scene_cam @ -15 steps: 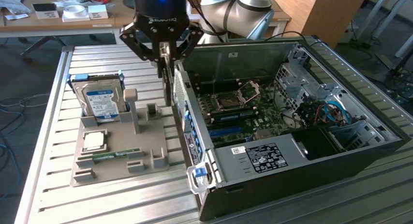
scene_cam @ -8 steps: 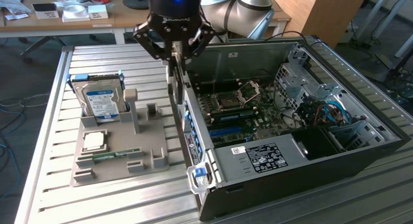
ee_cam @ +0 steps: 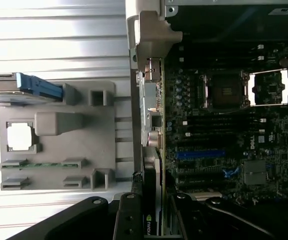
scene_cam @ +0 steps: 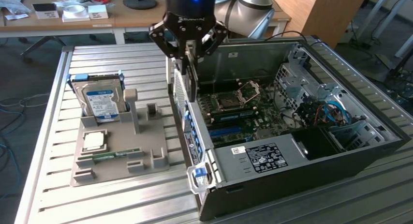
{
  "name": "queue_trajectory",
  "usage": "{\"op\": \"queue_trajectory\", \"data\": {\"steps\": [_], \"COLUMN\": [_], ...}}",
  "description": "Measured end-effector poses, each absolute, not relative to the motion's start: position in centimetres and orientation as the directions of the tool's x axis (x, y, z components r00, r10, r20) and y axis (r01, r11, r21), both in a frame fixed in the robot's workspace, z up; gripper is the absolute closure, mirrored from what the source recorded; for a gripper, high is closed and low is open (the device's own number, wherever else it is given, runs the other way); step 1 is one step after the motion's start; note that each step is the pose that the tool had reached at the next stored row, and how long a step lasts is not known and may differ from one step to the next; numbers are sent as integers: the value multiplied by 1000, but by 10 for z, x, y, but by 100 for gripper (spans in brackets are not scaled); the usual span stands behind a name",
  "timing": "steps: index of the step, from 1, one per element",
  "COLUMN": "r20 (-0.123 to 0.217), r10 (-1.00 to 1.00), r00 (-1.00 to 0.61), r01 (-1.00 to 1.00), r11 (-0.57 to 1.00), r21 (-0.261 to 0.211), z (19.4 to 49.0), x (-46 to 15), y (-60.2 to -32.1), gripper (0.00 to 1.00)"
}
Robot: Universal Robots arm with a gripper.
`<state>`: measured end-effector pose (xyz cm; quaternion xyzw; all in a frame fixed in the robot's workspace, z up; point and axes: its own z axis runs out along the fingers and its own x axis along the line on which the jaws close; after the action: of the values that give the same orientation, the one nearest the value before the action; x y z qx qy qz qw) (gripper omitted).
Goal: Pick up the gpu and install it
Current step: 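Pick up the gpu and move the gpu toward the slot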
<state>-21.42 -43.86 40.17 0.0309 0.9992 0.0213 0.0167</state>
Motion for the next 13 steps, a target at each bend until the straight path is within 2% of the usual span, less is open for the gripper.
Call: {"op": "queue_trajectory", "data": {"steps": [13], "r20": [-32], "r10": [63], "r00": [-998], "r01": [61], "r11": [997], "r21": [46], "z": [402], "x": [-190], "y": [-439], "gripper": [73]}}
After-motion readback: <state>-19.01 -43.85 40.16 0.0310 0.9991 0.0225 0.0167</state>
